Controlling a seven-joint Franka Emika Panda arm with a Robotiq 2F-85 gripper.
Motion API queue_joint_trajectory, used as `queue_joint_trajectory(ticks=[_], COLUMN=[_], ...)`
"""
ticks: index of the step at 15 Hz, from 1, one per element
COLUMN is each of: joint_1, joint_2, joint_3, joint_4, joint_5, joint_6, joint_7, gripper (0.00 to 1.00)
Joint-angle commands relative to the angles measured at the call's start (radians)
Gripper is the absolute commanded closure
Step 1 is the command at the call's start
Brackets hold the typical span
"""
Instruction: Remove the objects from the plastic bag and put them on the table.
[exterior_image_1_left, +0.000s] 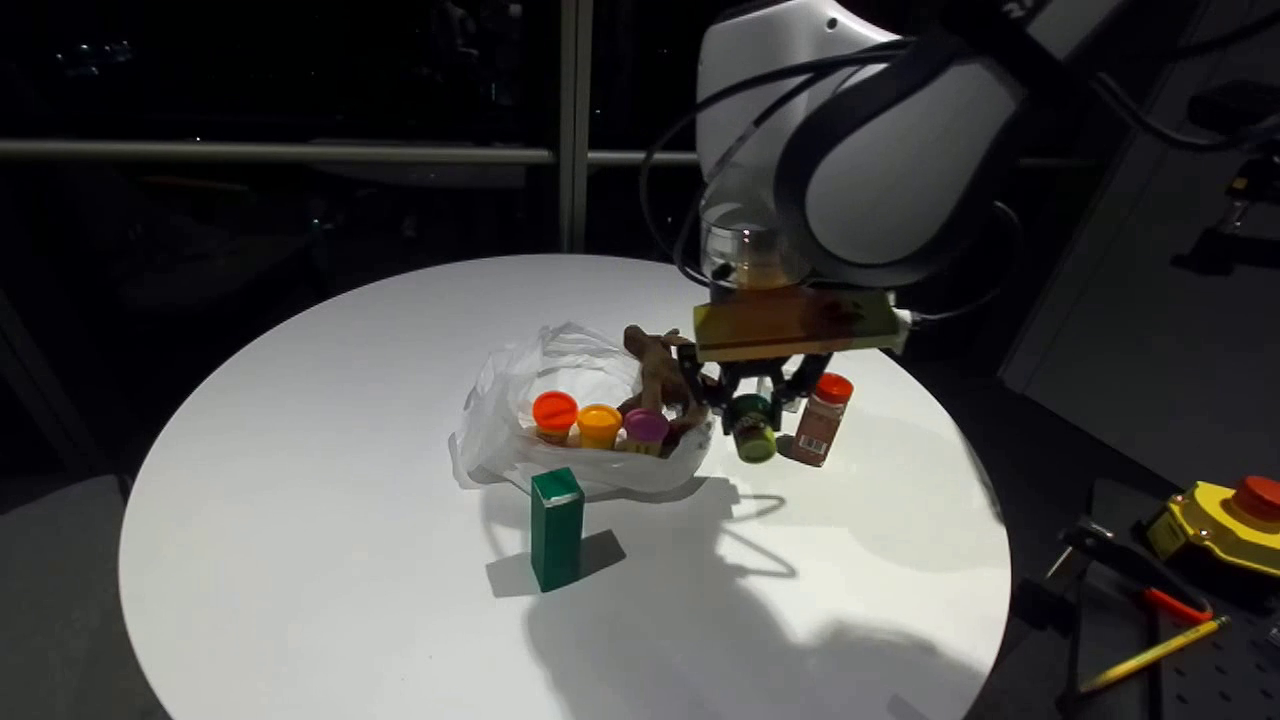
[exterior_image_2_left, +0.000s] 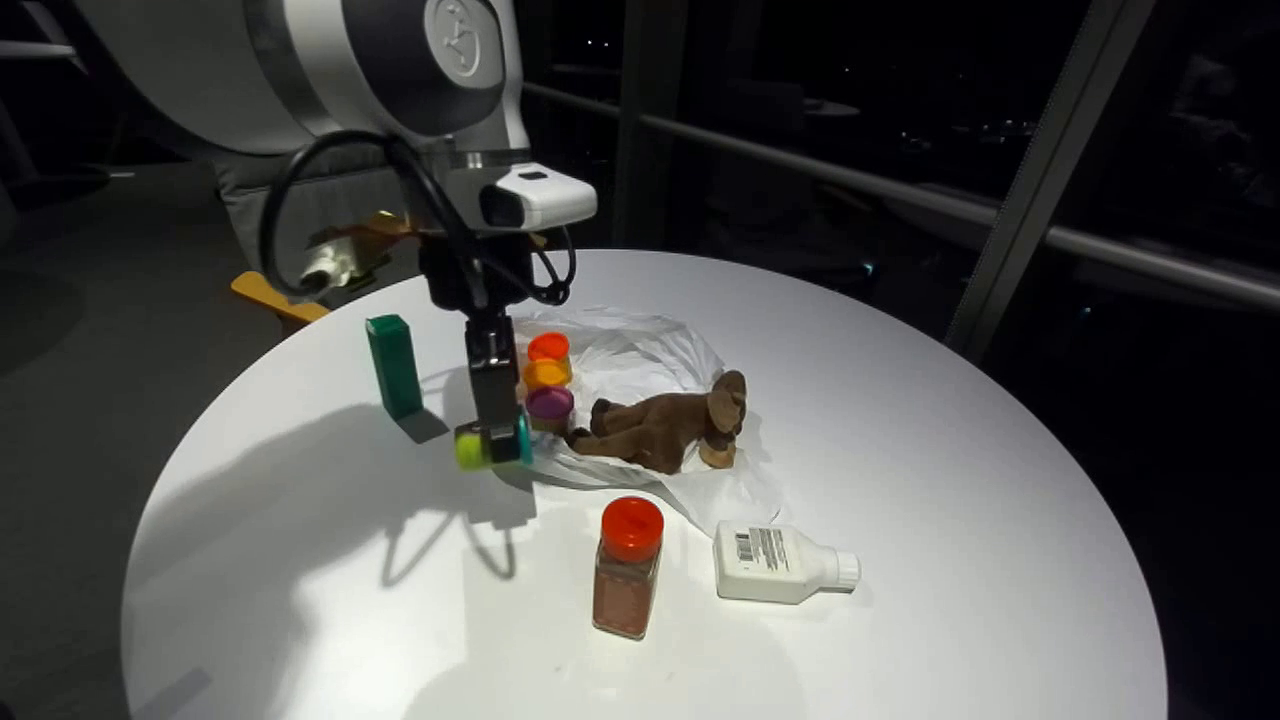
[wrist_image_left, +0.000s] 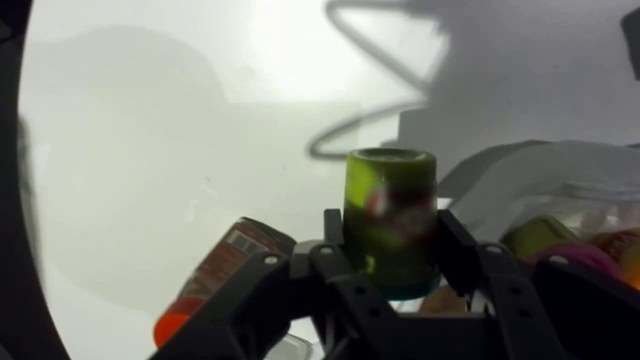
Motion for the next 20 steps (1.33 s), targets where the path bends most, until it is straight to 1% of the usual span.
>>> queue_joint_trajectory(ticks=[1,4,7,11,14,15,16,18,19,20], joint_1=[-0.036,-0.065,-0.072,-0.060,-0.060,-0.058,-0.048,-0.029,-0.023,-0.013], joint_2=[-0.115,-0.086,-0.034,0.043,0.102,0.116,0.126,0.123,0.111,0.096], joint_3=[0.029,0.058,0.071,0.050,0.040,0.034,0.021,-0.002,-0.013,-0.025], joint_4=[-0.175,-0.179,-0.142,-0.089,-0.040,-0.024,-0.010,0.009,0.013,0.017], joint_5=[-0.044,-0.042,-0.047,-0.054,-0.036,-0.031,-0.038,-0.051,-0.055,-0.063], joint_6=[0.064,0.101,0.127,0.122,0.141,0.147,0.150,0.142,0.139,0.138], joint_7=[0.040,0.002,-0.015,0.015,0.019,0.024,0.035,0.051,0.058,0.068], gripper=[0.77,0.77,0.77,0.77,0.77,0.43,0.26,0.13,0.05,0.01])
